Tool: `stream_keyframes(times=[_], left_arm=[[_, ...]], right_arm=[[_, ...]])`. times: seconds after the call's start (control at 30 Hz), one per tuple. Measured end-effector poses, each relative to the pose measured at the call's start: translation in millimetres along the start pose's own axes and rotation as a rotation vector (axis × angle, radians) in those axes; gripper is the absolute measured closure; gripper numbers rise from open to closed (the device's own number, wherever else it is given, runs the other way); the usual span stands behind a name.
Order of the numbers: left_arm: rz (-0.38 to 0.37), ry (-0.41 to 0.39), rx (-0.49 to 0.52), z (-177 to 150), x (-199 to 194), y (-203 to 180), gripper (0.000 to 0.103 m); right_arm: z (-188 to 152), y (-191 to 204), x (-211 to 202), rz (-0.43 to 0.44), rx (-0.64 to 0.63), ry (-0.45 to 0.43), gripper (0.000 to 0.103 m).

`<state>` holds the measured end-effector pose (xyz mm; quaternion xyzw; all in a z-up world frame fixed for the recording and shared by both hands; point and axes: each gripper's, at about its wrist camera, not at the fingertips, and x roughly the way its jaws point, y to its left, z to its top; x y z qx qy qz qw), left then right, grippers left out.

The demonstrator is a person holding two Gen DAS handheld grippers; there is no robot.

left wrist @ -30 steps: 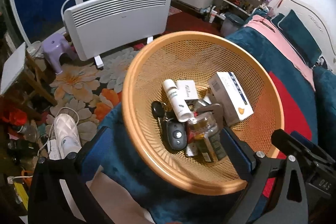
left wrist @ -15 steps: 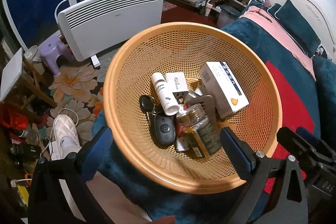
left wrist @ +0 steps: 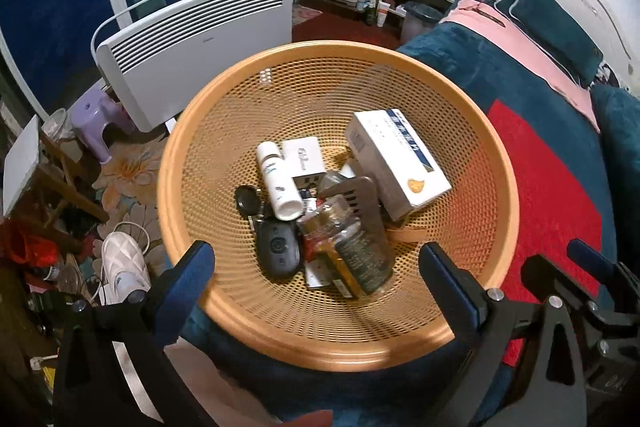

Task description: Organize rigid objects

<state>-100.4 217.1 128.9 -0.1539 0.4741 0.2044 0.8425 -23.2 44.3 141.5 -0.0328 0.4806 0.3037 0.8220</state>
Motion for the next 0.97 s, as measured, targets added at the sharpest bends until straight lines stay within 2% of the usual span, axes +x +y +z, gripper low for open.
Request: stream_keyframes(times=[0.3,0.47,0.7,0.97], left_arm=[[-0.039,-0.004,0.086,-8,-3,-39,0.001],[-0.062,-0.009,0.124,-11,-5,-62,0.001],[-0.103,-0.009,0.19,-18,-6,-96,0.001],[-0.195,-0.008,0.286,-30,-8,-135,0.001]], right_arm=[[-16,-33,-15,-0.014,0.074,-0.007,0.0],[-33,-50,-24,-0.082,0.101,-0.013,0.0],[-51,-81,-36,-0.135,0.178,-0.006,0.0],[-70,-111,-46,-0.204,0.245,0.007,0.001]])
